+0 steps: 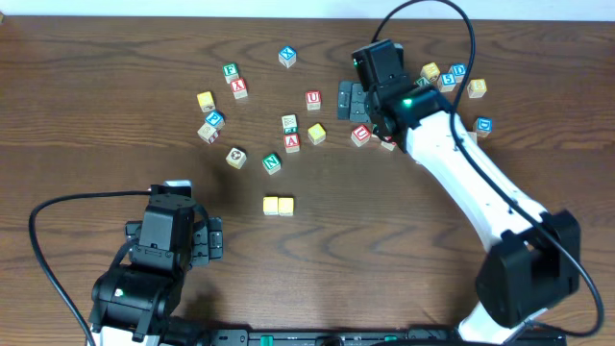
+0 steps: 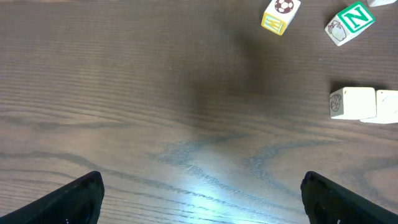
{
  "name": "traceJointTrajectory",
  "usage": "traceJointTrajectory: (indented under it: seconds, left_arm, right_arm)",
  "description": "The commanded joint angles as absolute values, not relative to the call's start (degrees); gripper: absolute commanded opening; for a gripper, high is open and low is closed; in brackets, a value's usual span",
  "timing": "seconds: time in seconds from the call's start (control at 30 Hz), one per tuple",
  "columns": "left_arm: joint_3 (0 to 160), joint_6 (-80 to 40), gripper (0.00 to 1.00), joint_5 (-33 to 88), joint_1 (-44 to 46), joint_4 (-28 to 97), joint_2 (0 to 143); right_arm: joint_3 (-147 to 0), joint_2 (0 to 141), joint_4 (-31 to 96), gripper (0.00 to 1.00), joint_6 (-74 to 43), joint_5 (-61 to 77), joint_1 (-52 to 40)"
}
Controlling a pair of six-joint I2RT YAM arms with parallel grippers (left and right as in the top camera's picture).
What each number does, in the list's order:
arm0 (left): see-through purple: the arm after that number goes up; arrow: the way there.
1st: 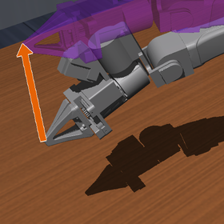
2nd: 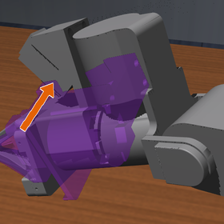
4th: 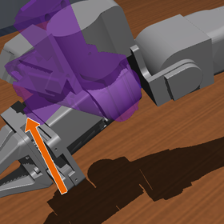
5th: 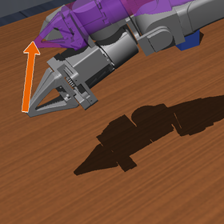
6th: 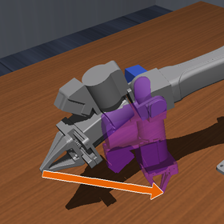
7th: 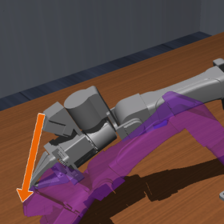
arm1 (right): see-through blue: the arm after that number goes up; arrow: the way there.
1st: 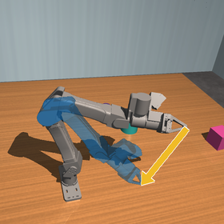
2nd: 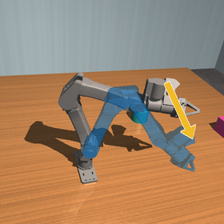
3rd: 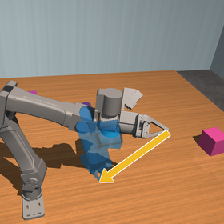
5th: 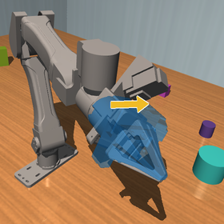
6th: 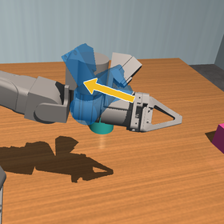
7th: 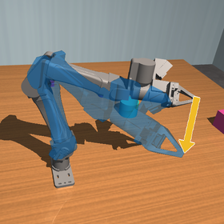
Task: Spell out CORL
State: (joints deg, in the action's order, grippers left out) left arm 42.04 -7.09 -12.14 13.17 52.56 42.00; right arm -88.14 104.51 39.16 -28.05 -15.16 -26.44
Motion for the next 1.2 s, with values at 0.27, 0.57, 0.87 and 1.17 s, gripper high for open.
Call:
traceJointTrajectory:
  seconds: [0.27, 0.57, 0.87, 1.17]
  left_arm:
    - [42.15, -8.21, 0.99, -10.98, 12.93, 52.66, 41.98]
    - [42.15, -8.21, 0.99, -10.98, 12.93, 52.66, 41.98]
    - [42.15, -8.21, 0.99, -10.98, 12.93, 52.66, 41.98]
    - [42.15, -8.21, 0.99, -10.98, 12.93, 52.66, 41.98]
  right_arm:
    - [-89.17, 111.59, 38.33, 0.95, -36.51, -19.9, -28.25]
    - [-89.17, 116.66, 35.0, 0.9, -36.16, -20.01, -26.24]
    - [-89.17, 118.87, 32.51, 0.89, -35.92, -19.57, -22.09]
    - [-89.12, 120.16, 32.67, 0.86, -35.09, -17.43, -21.04]
